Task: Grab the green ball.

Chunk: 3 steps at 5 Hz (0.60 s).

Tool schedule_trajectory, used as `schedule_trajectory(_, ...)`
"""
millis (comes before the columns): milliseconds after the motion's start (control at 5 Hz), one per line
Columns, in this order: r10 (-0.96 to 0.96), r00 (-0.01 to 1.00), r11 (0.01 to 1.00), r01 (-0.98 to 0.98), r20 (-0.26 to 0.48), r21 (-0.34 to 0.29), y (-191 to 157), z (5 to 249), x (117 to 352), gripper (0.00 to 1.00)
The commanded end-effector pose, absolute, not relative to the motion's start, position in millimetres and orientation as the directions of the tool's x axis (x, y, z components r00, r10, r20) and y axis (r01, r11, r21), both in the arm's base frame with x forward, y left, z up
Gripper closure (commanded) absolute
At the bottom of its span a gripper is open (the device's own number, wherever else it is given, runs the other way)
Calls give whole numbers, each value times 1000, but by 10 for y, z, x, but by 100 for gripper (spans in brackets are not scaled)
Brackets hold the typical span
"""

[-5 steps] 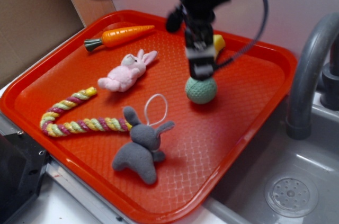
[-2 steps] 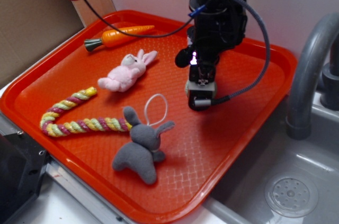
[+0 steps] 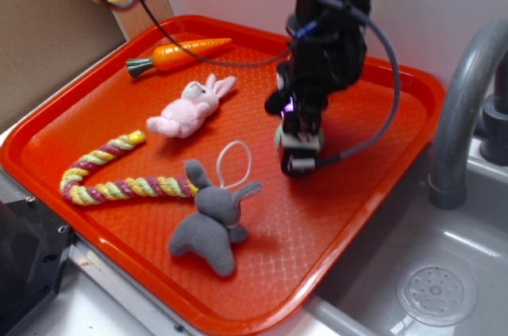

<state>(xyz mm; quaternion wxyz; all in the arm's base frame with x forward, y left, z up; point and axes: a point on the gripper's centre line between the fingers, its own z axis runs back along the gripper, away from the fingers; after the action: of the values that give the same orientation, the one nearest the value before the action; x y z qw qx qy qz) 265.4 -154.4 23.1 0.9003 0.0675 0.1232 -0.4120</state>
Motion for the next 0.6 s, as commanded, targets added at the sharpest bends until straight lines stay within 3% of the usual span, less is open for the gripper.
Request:
schedule_trajectory(0, -697, 683, 713, 693, -217, -111, -1507, 311, 2578, 100)
schedule_trajectory(200, -517, 855, 856, 515, -46, -49, -1402, 642, 2580, 100)
schedule_trajectory(400, -289, 954, 957, 286, 83, 43, -946, 1125, 2618, 100)
